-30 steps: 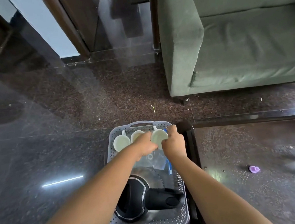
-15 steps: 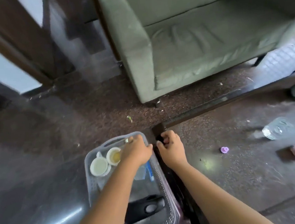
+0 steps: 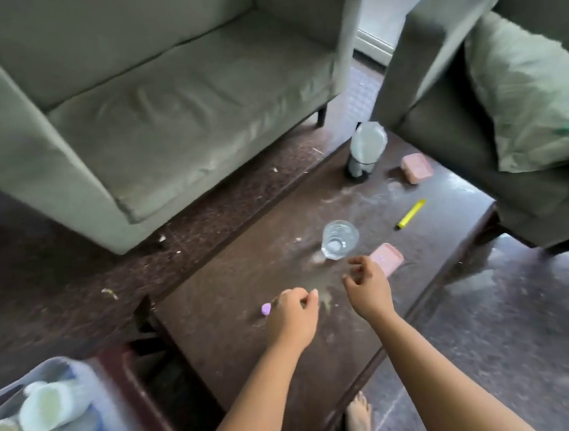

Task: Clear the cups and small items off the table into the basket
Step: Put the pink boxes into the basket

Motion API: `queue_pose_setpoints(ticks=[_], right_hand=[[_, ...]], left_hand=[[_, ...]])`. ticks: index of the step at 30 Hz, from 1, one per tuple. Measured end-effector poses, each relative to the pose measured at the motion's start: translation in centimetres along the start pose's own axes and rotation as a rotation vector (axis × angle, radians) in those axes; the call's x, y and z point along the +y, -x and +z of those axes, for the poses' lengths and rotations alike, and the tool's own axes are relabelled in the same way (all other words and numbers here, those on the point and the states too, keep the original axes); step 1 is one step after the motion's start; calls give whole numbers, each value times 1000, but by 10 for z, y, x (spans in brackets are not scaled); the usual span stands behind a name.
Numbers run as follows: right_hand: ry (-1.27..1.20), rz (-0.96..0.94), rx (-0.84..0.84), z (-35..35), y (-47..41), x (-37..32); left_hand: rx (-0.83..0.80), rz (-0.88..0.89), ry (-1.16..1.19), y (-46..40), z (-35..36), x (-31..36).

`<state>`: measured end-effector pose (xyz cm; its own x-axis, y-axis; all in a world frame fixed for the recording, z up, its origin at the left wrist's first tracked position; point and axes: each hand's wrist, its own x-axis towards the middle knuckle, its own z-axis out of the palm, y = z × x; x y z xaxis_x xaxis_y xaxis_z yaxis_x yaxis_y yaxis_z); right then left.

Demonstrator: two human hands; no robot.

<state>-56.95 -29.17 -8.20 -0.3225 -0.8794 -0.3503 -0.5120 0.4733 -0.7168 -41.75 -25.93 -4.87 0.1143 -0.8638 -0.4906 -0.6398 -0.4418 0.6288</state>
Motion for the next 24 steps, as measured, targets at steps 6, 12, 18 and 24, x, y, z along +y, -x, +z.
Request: queue_pose_setpoints(ticks=[6,12,18,24], right_hand=[[171,132,58,-83,-72,74],[224,100,-163,-105,-140,111],[281,37,-374,-99,-167,138],[158,42,-123,-100,-143,142]], left_hand=[[-315,-195,360,-26,124,70],[-277,-490,676,-72,197,108],[-317,-509,743,-93,224,126],[-293,-384,595,-104,222,113]])
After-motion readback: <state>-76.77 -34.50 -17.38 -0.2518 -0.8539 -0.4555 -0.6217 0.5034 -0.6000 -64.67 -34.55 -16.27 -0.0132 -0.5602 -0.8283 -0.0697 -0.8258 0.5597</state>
